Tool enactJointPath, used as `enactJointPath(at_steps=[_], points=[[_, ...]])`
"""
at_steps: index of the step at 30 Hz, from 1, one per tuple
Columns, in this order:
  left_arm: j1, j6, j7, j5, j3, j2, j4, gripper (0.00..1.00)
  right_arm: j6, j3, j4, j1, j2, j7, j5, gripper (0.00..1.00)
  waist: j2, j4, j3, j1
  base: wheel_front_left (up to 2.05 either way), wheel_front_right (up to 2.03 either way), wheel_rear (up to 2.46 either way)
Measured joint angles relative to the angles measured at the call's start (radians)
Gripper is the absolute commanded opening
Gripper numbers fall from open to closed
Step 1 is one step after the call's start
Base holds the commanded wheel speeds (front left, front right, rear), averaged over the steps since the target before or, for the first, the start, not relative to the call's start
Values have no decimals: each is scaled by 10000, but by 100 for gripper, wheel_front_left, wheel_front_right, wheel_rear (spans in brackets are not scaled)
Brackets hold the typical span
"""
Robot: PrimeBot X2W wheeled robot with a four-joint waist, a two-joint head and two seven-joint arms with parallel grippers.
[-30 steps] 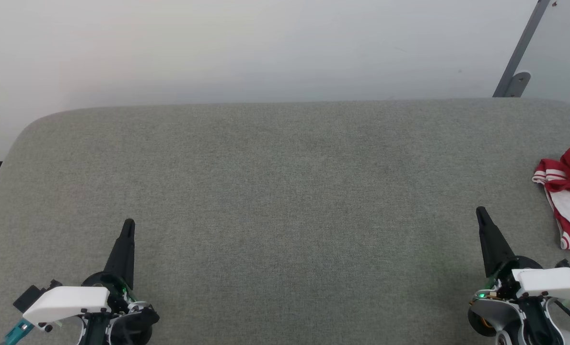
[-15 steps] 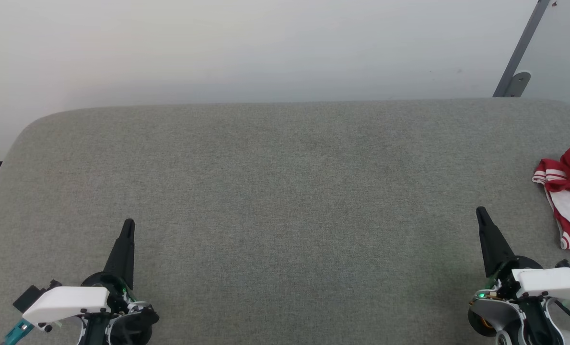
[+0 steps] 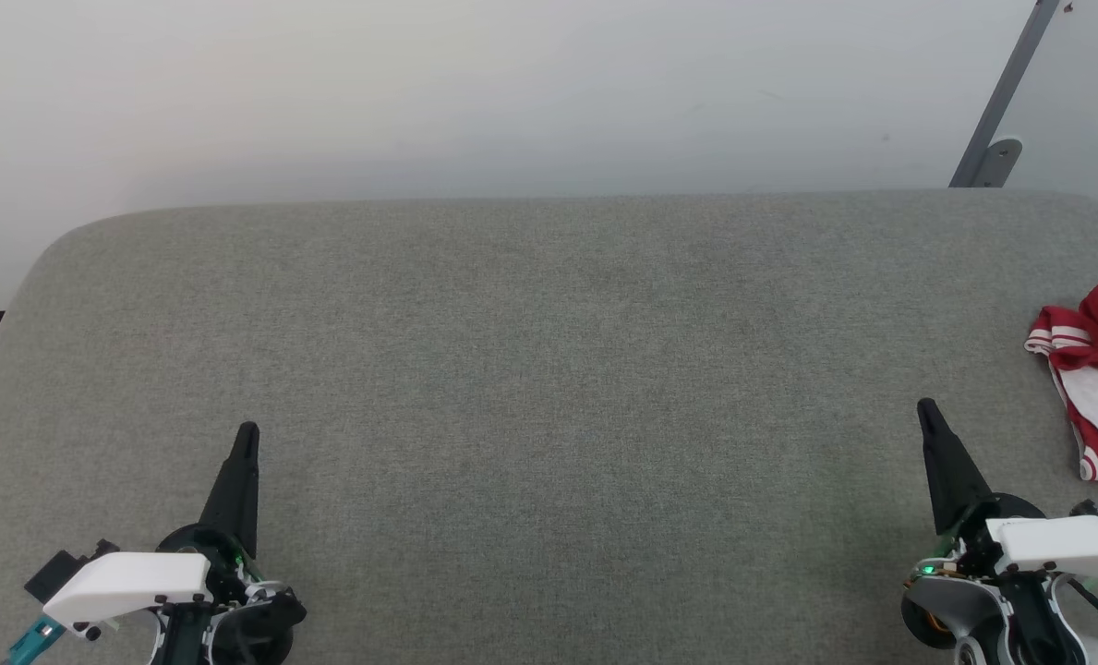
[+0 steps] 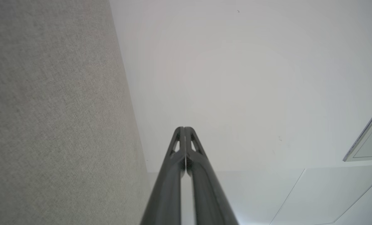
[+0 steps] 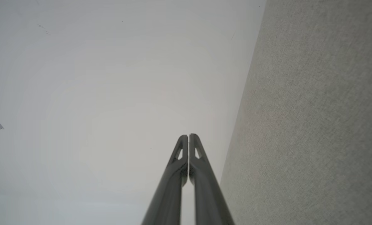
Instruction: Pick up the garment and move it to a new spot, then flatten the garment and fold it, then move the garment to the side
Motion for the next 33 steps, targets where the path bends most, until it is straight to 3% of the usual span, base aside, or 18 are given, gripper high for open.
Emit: enactJointPath(at_steps=[33], points=[[-13, 0, 54, 44, 59, -40, 2, 0, 0, 4, 0, 0, 2, 2, 0, 0, 0, 0, 0, 0, 0, 0, 0]])
